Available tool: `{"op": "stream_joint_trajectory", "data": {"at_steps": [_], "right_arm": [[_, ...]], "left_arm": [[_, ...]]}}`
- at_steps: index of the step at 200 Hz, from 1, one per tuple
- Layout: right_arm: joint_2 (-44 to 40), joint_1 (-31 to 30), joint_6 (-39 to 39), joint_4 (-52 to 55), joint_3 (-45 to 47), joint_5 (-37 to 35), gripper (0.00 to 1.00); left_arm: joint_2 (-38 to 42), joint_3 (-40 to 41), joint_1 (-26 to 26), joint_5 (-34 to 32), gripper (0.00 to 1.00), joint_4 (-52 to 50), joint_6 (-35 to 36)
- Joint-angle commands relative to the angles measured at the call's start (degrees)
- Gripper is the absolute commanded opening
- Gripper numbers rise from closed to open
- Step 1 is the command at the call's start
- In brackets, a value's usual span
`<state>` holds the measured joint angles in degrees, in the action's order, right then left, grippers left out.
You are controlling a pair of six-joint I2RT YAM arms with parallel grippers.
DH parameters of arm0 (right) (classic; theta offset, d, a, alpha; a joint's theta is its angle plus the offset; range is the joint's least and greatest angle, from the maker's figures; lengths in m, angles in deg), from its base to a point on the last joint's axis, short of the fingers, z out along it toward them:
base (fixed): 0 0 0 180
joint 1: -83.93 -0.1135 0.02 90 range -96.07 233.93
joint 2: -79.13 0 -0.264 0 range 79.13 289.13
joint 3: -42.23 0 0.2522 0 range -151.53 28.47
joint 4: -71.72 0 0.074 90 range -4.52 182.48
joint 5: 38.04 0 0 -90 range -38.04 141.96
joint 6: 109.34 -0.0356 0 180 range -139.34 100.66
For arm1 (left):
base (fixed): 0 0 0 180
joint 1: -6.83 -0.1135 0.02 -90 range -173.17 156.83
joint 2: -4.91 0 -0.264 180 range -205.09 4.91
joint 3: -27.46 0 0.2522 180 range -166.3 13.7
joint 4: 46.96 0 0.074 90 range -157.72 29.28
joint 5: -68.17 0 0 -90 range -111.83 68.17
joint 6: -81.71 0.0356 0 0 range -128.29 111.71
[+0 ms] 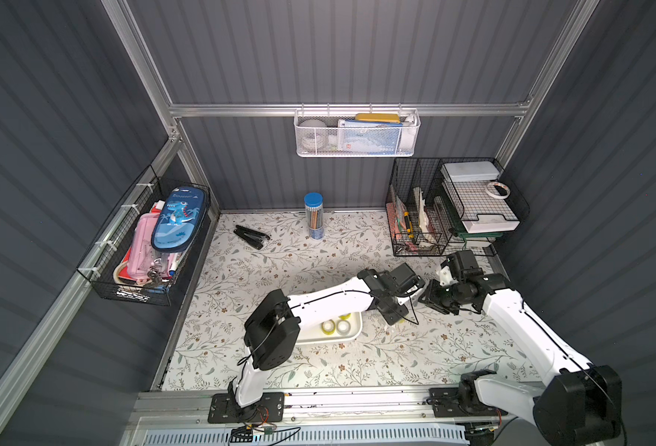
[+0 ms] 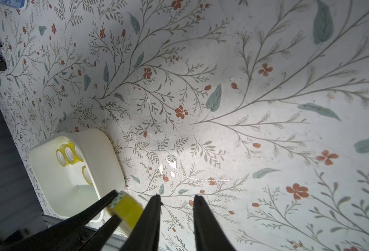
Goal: Put the transparent tape into the storage box
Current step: Pick up the tape at the center of the board, then place the tape in the storage box.
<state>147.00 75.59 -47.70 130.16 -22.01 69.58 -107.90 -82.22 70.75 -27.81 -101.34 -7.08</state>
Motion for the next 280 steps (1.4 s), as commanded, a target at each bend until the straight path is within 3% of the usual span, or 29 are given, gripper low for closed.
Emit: {"op": "stream_joint_trajectory", "data": {"at_steps": [1,69,127,161,231,280], "right_arm": [[1.19,-0.18,1.80,0.16,-1.89,-0.54,0.33],[10.10,-2.81,4.09,-0.64,-7.53,-1.53,0.33],[17.25,-6.55,4.93,-1.10,-11.43,-1.81,0.33],[19.37,-7.34,5.11,-0.96,-12.70,-1.59,0.33],[22.08,-7.89,5.68,-0.24,-14.69,-1.60,0.33],[22.24,-7.88,5.87,0.23,-14.74,-1.98,0.33]], "left_arm": [[7.24,-0.96,-1.57,-6.78,0.00,-6.25,-8.25],[27.69,13.16,-8.33,-16.24,0.02,-15.45,-24.56],[34.88,32.07,-10.31,-15.56,0.02,-15.61,-33.87],[39.69,40.53,-14.59,-13.53,0.02,-11.95,-35.56],[31.36,43.77,-17.95,-8.92,0.03,-0.54,-31.31],[29.61,45.11,-20.50,-7.66,0.02,0.98,-30.11]]}}
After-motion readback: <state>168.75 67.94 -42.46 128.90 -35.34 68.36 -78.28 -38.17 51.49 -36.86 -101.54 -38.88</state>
